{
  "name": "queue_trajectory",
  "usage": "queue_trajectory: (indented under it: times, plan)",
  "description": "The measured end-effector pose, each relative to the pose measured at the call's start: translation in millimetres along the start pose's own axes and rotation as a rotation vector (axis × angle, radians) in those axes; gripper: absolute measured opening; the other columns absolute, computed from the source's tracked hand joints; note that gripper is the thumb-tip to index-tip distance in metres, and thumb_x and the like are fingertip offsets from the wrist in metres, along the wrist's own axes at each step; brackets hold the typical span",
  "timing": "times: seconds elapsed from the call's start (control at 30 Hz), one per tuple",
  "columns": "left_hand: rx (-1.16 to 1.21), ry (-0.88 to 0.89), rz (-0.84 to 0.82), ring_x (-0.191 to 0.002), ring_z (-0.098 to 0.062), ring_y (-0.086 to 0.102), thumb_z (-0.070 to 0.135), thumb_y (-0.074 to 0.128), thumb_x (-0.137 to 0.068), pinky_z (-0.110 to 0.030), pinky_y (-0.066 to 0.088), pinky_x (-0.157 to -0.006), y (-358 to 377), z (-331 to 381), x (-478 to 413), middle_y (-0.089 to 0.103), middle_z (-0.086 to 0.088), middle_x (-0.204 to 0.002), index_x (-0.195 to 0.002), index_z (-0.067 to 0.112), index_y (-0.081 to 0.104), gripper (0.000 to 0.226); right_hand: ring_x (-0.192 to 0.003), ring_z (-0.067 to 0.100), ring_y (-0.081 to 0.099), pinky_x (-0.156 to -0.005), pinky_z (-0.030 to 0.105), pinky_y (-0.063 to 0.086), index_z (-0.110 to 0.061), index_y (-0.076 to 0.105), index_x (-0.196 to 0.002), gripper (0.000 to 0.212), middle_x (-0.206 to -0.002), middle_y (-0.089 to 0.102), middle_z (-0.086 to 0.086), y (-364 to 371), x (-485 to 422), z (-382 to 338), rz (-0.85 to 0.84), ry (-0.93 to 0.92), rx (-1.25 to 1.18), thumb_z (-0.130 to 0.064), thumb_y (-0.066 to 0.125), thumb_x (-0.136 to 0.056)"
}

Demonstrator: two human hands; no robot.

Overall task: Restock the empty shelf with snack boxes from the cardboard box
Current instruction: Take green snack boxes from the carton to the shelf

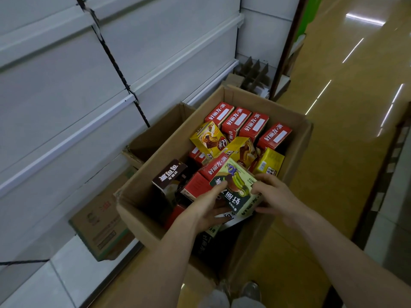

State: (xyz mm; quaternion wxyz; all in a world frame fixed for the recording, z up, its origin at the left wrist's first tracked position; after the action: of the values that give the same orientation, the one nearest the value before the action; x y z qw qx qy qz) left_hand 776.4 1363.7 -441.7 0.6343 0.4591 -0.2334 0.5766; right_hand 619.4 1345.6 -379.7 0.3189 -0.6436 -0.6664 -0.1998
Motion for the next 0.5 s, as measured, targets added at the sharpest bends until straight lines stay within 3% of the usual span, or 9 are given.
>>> queue_trajectory:
  times: [0.17,0.27,0.37,0.5]
  plan:
    - [0.063,0.086,-0.019,-0.103,-0.029,0.064,0.016,0.069,-0.088,-0.051,0.048,-0.094,12,2,1,0.067,-0.009,-0.112,-0.131,0.019,0.049,0.047,-0.104,0.018,0.053,-0.088,0.042,0.055,-0.024,0.042,-0.128,0.053,-0.123,0.047,0.001,6,-1,4,0.029,-0.017,0.021,-0.025,0.069,-0.083]
    - [0.086,0.127,-0.040,-0.101,-0.029,0.065,0.007,0.068,-0.086,-0.049,0.054,-0.084,16,3,4,0.067,-0.010,-0.112,-0.131,0.021,0.046,0.052,-0.100,0.017,0.055,-0.089,0.044,0.054,-0.022,0.041,-0.126,0.056,-0.120,0.047,0.001,3,-3,6,0.057,-0.006,0.009,-0.030,0.073,-0.080]
    - [0.045,0.142,-0.043,-0.100,-0.025,0.066,0.011,0.070,-0.085,-0.046,0.054,-0.087,15,3,3,0.067,-0.007,-0.114,-0.138,0.025,0.041,0.062,-0.099,0.016,0.057,-0.088,0.044,0.055,-0.021,0.043,-0.127,0.055,-0.115,0.052,0.000,1,-5,10,0.050,0.010,-0.037,-0.030,0.073,-0.081]
    - [0.050,0.193,-0.056,-0.094,-0.020,0.069,0.005,0.068,-0.084,-0.036,0.057,-0.069,15,8,2,0.067,-0.006,-0.117,-0.140,0.025,0.039,0.066,-0.107,0.021,0.058,-0.091,0.043,0.053,-0.021,0.044,-0.129,0.053,-0.121,0.056,0.004,1,-5,13,0.002,0.040,-0.134,-0.024,0.071,-0.083]
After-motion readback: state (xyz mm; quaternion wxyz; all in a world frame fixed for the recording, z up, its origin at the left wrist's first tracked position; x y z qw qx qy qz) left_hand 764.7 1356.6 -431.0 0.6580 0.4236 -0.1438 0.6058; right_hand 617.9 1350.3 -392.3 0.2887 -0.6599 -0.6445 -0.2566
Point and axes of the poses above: each hand's wrist, its own x-axis away from the middle knuckle, its own y-axis out of the palm, z = x × y, the point moved 8 cm from there along -x, towards the middle knuckle
